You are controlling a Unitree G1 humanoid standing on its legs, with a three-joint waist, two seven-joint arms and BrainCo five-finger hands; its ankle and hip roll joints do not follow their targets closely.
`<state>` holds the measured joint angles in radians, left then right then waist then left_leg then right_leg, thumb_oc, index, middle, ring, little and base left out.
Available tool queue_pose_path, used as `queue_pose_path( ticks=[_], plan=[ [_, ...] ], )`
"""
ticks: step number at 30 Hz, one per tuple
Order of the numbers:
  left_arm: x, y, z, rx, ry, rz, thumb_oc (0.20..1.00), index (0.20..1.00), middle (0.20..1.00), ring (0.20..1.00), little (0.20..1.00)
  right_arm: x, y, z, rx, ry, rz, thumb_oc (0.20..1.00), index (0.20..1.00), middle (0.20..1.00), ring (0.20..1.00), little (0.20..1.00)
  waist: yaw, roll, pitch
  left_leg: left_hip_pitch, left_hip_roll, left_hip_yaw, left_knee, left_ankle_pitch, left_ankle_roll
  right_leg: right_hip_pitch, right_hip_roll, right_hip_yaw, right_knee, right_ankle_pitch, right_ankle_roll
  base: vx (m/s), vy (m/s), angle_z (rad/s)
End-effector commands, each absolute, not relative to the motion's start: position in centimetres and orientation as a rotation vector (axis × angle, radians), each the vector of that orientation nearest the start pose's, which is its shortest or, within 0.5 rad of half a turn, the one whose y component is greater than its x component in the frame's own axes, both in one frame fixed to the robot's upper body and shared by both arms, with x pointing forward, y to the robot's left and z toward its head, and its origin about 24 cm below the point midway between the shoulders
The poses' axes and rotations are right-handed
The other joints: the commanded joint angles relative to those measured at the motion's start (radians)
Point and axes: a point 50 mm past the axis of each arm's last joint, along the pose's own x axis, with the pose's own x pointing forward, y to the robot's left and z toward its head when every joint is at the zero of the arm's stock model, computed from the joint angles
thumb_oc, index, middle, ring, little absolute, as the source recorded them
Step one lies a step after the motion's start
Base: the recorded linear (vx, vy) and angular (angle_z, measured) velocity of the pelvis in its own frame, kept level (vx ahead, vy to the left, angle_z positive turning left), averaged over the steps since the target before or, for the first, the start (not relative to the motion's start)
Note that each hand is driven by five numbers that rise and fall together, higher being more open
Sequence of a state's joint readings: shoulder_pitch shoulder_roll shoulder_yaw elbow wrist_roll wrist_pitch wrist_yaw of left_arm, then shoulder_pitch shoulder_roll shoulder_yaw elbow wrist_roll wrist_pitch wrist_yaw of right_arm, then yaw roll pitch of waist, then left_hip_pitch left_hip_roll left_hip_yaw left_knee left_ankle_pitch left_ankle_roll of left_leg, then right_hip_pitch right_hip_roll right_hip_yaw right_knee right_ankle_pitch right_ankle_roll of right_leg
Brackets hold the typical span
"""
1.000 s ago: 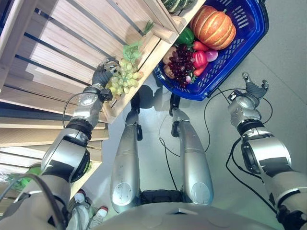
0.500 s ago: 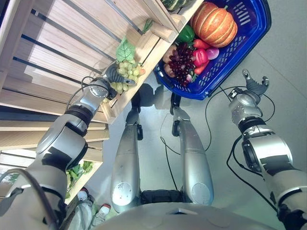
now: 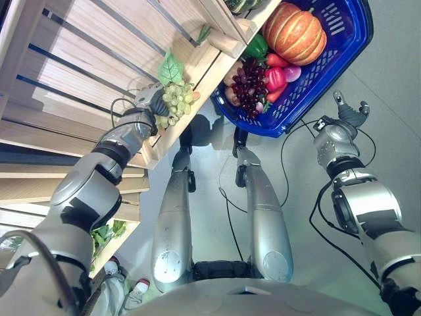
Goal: Pick up fruits and vegetables into the basket
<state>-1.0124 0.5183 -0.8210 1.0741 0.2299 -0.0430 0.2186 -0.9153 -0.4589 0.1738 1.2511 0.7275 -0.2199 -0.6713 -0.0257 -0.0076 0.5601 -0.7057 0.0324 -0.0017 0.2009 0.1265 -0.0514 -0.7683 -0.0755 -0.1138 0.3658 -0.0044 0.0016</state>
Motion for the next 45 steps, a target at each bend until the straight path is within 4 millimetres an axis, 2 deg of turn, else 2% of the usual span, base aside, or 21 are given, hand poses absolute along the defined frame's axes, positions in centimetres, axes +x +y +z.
queue_pose_path(
  ticks=[1, 3, 10, 13, 17, 22, 25, 29, 33, 39, 45],
  plan=[
    [38.8, 20.4, 8.1, 1.367, 0.116, -0.054, 0.959, 0.959, 0.959, 0.959, 0.959, 35.3, -30.7, 9.2, 0.126, 0.100, -1.005, 1.000, 1.000, 1.000, 1.000, 1.000, 0.005, 0.013, -0.040, -0.003, -0.044, 0.029, 0.087, -0.114, 0.004, 0.037, 0.039, -0.014, -0.040, 0.035, 0.081, 0.00, 0.000, 0.00],
    [38.7, 20.2, 7.9, 1.367, 0.114, -0.067, 0.200, 0.200, 0.200, 0.200, 0.200, 35.2, -30.7, 8.9, 0.129, 0.104, -1.006, 1.000, 1.000, 1.000, 1.000, 1.000, 0.004, 0.013, -0.040, -0.003, -0.044, 0.029, 0.085, -0.113, 0.004, 0.038, 0.040, -0.014, -0.040, 0.035, 0.081, 0.00, 0.000, 0.00],
    [38.5, 19.9, 7.3, 1.288, 0.120, -0.082, 0.200, 0.200, 0.200, 0.200, 0.200, 35.1, -30.6, 8.7, 0.131, 0.107, -1.005, 1.000, 1.000, 1.000, 1.000, 1.000, 0.005, 0.011, -0.040, -0.003, -0.045, 0.029, 0.086, -0.115, 0.004, 0.037, 0.041, -0.017, -0.040, 0.037, 0.081, 0.00, 0.000, 0.00],
    [38.5, 19.8, 7.1, 1.165, 0.131, -0.075, 0.200, 0.200, 0.200, 0.200, 0.200, 35.2, -30.5, 8.7, 0.131, 0.107, -1.004, 1.000, 1.000, 1.000, 1.000, 1.000, 0.005, 0.010, -0.040, -0.003, -0.044, 0.027, 0.088, -0.116, 0.004, 0.036, 0.041, -0.015, -0.039, 0.037, 0.080, 0.00, 0.000, 0.00],
    [38.2, 19.2, 6.6, 0.925, 0.135, -0.076, 0.200, 0.200, 0.200, 0.200, 0.200, 35.1, -30.1, 8.2, 0.134, 0.113, -1.003, 1.000, 1.000, 1.000, 1.000, 1.000, 0.006, 0.009, -0.040, -0.006, -0.047, 0.024, 0.090, -0.115, 0.007, 0.032, 0.046, -0.012, -0.034, 0.037, 0.080, 0.00, 0.000, 0.00],
    [38.1, 18.9, 6.6, 0.731, 0.129, -0.093, 0.200, 0.200, 0.200, 0.200, 0.200, 35.1, -29.8, 8.1, 0.136, 0.119, -1.001, 1.000, 1.000, 1.000, 1.000, 1.000, 0.008, 0.005, -0.040, -0.006, -0.046, 0.022, 0.092, -0.116, 0.007, 0.034, 0.047, -0.011, -0.034, 0.039, 0.080, 0.00, 0.000, 0.00],
    [38.0, 18.4, 6.9, 0.399, 0.115, -0.131, 0.200, 0.200, 0.200, 0.200, 0.200, 35.1, -29.7, 7.9, 0.134, 0.123, -0.999, 1.000, 1.000, 1.000, 1.000, 1.000, 0.009, 0.006, -0.040, 0.000, -0.046, 0.020, 0.087, -0.115, 0.010, 0.036, 0.053, -0.007, -0.029, 0.035, 0.078, 0.00, 0.000, 0.00],
    [37.9, 18.3, 8.9, -0.004, -0.022, -0.182, 0.200, 0.200, 0.200, 0.200, 0.200, 34.7, -29.8, 7.4, 0.128, 0.122, -1.001, 1.000, 1.000, 1.000, 1.000, 1.000, 0.011, 0.010, -0.040, 0.004, -0.048, 0.017, 0.088, -0.118, 0.011, 0.036, 0.053, -0.004, -0.021, 0.032, 0.077, 0.00, 0.000, 0.00],
    [37.7, 18.7, 10.5, -0.278, -0.152, -0.216, 0.200, 0.200, 0.200, 0.200, 0.200, 34.2, -30.1, 6.9, 0.117, 0.117, -1.000, 1.000, 1.000, 1.000, 1.000, 1.000, 0.015, 0.017, -0.040, 0.012, -0.051, 0.012, 0.089, -0.122, 0.012, 0.041, 0.050, -0.002, -0.013, 0.023, 0.076, 0.00, 0.019, 0.01],
    [37.5, 19.5, 12.5, -0.530, -0.308, -0.258, 0.200, 0.200, 0.200, 0.200, 0.200, 34.3, -30.1, 7.3, 0.079, 0.099, -0.988, 1.000, 1.000, 1.000, 1.000, 1.000, 0.021, 0.021, -0.040, 0.026, -0.054, 0.005, 0.085, -0.123, 0.011, 0.056, 0.045, -0.004, -0.013, 0.014, 0.075, 0.00, 0.000, 0.00],
    [37.5, 19.6, 14.6, -0.684, -0.429, -0.319, 0.200, 0.200, 0.200, 0.200, 0.200, 35.0, -29.5, 9.0, -0.001, 0.001, -0.917, 1.000, 1.000, 1.000, 1.000, 1.000, 0.016, 0.025, -0.040, 0.035, -0.053, 0.007, 0.077, -0.122, 0.009, 0.065, 0.041, -0.005, -0.017, 0.007, 0.073, -0.01, 0.014, -0.02]
  ],
)
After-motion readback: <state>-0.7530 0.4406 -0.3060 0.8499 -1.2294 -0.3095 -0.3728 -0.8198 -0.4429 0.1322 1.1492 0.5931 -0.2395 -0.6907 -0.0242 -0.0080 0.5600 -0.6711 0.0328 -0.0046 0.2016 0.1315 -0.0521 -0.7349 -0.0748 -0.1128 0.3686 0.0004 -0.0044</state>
